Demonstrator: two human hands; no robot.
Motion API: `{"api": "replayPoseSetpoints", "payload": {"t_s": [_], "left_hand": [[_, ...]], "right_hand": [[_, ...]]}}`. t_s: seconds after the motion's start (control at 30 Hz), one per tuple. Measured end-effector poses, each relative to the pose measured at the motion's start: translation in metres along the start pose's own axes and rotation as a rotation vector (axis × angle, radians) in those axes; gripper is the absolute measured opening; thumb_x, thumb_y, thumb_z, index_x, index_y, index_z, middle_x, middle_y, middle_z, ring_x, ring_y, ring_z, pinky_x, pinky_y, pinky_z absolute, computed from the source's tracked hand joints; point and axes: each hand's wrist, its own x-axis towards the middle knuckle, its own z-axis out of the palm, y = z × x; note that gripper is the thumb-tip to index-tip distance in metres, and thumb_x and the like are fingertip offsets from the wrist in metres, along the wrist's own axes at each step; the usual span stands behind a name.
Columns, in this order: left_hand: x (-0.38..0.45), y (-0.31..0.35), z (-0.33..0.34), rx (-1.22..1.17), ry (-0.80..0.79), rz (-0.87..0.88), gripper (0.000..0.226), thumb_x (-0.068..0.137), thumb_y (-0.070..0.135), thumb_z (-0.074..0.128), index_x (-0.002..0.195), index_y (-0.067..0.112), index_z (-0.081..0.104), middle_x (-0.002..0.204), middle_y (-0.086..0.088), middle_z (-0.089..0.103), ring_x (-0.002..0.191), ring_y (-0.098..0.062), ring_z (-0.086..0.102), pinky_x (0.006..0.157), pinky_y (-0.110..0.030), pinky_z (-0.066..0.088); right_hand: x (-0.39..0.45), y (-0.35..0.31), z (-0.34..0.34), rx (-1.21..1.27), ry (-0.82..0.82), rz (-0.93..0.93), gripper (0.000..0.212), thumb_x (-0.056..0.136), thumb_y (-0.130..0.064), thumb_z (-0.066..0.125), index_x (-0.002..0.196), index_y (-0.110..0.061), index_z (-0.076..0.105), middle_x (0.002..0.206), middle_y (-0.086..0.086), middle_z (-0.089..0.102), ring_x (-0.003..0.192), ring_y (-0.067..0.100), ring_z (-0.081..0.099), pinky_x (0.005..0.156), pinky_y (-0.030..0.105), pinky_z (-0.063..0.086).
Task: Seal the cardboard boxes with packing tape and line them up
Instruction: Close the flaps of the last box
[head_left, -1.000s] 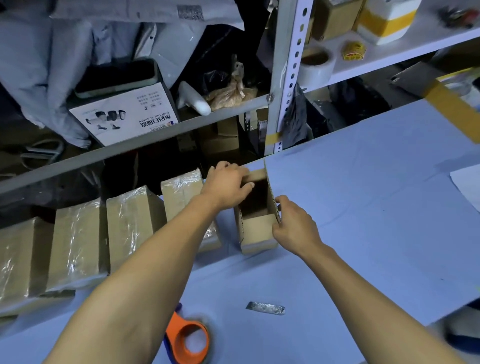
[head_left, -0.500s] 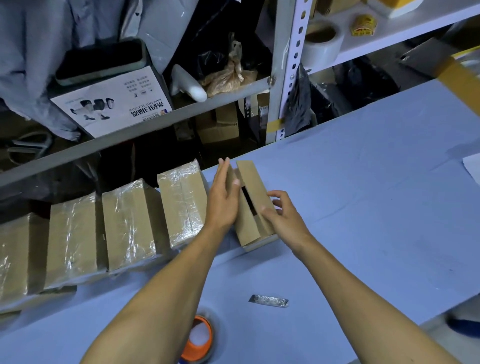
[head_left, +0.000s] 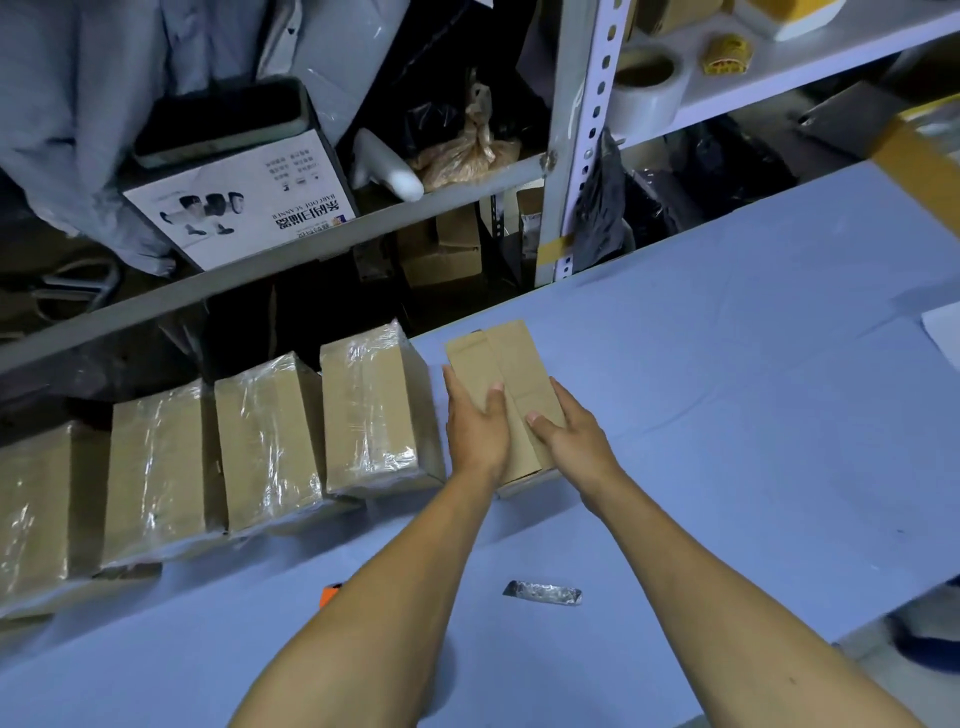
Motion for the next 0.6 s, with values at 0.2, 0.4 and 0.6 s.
{"api": "replayPoseSetpoints", "payload": {"t_s": [0.2, 0.4, 0.6], "left_hand": [[-0.031, 0.038, -0.012, -0.037, -0.217, 0.199, 0.084, 0.090, 0.025, 0.062, 0.153, 0.045, 0.010, 0.138, 0.011, 0.052, 0.117, -0.014, 0.055, 0.089, -0.027, 0.046], [-0.078, 0.061, -0.053, -0.206, -0.210, 0.351, 0.088, 0.092, 0.028, 0.063, 0.155, 0.042, 0.004, 0.145, 0.013, 0.047, 0.124, -0.010, 0.051, 0.104, -0.029, 0.041], [-0.119, 0.049, -0.144, -0.307, -0.144, 0.450, 0.087, 0.087, 0.026, 0.065, 0.156, 0.031, 0.013, 0.145, 0.005, 0.050, 0.125, -0.012, 0.053, 0.110, -0.035, 0.041]], "right_hand": [[-0.049, -0.016, -0.019, 0.115, 0.183, -0.155, 0.050, 0.090, -0.036, 0.058, 0.139, -0.043, 0.050, 0.128, -0.020, 0.063, 0.116, 0.005, 0.060, 0.102, 0.039, 0.050], [-0.115, -0.059, -0.007, 0.084, 0.232, -0.341, 0.041, 0.092, -0.035, 0.054, 0.132, -0.045, 0.054, 0.120, -0.020, 0.067, 0.111, 0.006, 0.064, 0.098, 0.041, 0.053], [-0.185, -0.084, 0.064, 0.051, 0.234, -0.438, 0.044, 0.088, -0.037, 0.053, 0.132, -0.043, 0.055, 0.119, -0.019, 0.067, 0.112, 0.007, 0.064, 0.099, 0.042, 0.052]]}}
